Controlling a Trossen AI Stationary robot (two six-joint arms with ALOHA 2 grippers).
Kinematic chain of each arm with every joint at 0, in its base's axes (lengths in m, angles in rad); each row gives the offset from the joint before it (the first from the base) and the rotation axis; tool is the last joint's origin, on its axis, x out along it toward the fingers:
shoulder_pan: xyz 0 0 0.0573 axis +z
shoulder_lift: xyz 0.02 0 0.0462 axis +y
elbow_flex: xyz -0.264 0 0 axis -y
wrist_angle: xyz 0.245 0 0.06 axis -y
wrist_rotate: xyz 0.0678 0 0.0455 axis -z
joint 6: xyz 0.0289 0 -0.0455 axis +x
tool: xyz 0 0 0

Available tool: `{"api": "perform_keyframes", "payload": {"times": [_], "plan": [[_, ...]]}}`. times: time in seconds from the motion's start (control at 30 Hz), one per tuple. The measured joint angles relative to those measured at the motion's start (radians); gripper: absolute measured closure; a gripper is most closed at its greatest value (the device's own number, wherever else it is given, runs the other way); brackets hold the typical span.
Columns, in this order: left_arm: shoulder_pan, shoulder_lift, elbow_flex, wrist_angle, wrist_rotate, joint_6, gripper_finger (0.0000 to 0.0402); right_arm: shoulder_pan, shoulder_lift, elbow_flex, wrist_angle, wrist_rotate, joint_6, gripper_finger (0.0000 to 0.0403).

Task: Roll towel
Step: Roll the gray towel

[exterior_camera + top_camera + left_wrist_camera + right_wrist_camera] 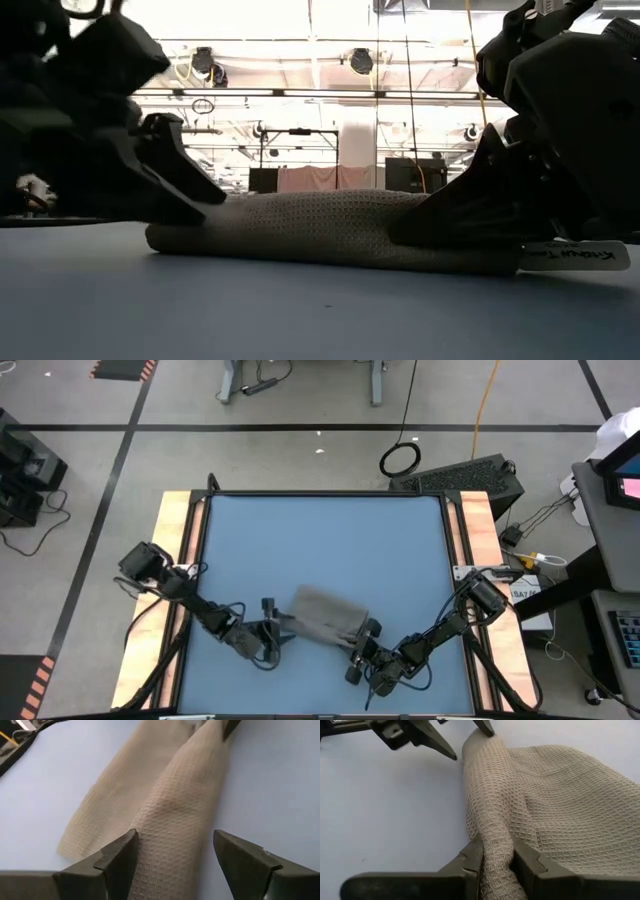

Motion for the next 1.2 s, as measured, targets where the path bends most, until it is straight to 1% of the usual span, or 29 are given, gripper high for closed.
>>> {"api": "perform_keyframes", "payload": {"times": [0.1, 0.17, 0.23, 0.27, 0.3, 0.37, 0.5, 0.7, 0.77, 0.8, 0.83, 0.9, 1.0, 1.13, 1.2], "plan": [[0.023, 0.021, 0.000, 0.004, 0.003, 0.006, 0.0138, 0.000, 0.000, 0.000, -0.001, 0.000, 0.003, 0.0348], [0.041, 0.035, 0.000, 0.006, 0.024, 0.002, 0.0138, 0.000, 0.000, 0.000, -0.001, 0.000, 0.004, 0.0348], [0.061, 0.048, 0.000, 0.006, 0.069, -0.002, 0.0139, 0.000, 0.000, 0.000, -0.001, -0.001, 0.003, 0.0348], [0.073, 0.054, 0.000, 0.010, 0.108, -0.002, 0.0140, 0.000, 0.000, 0.000, -0.001, -0.002, 0.003, 0.0348], [0.086, 0.061, 0.000, 0.016, 0.144, -0.003, 0.0144, 0.000, 0.000, 0.000, -0.001, -0.002, 0.003, 0.0348], [0.106, 0.068, 0.001, 0.020, 0.184, -0.005, 0.0155, 0.000, 0.000, 0.000, -0.001, -0.002, 0.003, 0.0348], [0.141, 0.070, 0.003, 0.021, 0.210, -0.020, 0.0198, 0.000, 0.000, 0.000, 0.003, -0.010, -0.023, 0.0348], [0.162, 0.051, 0.002, 0.011, 0.266, -0.007, 0.0287, 0.001, 0.000, 0.000, 0.007, -0.022, -0.062, 0.0348], [0.158, 0.044, 0.002, 0.010, 0.271, -0.004, 0.0303, 0.001, 0.000, 0.000, 0.007, -0.031, -0.064, 0.0348], [0.152, 0.038, 0.001, 0.010, 0.271, -0.004, 0.0305, 0.001, 0.000, 0.000, 0.008, -0.036, -0.063, 0.0348], [0.144, 0.029, 0.000, 0.007, 0.277, -0.004, 0.0303, 0.002, 0.000, 0.000, 0.010, -0.041, -0.061, 0.0348], [0.125, 0.014, -0.001, 0.007, 0.310, -0.004, 0.0284, 0.004, -0.001, 0.000, 0.012, -0.059, -0.052, 0.0348], [0.094, -0.016, -0.002, 0.001, 0.314, -0.012, 0.0234, 0.004, -0.001, 0.000, 0.013, -0.061, -0.053, 0.0348], [0.044, -0.037, -0.002, 0.018, 0.214, -0.007, 0.0152, 0.004, -0.001, 0.000, 0.012, -0.061, -0.058, 0.0348], [0.021, -0.038, -0.002, 0.036, 0.181, 0.003, 0.0121, 0.004, -0.001, 0.000, 0.012, -0.062, -0.061, 0.0348]]}}
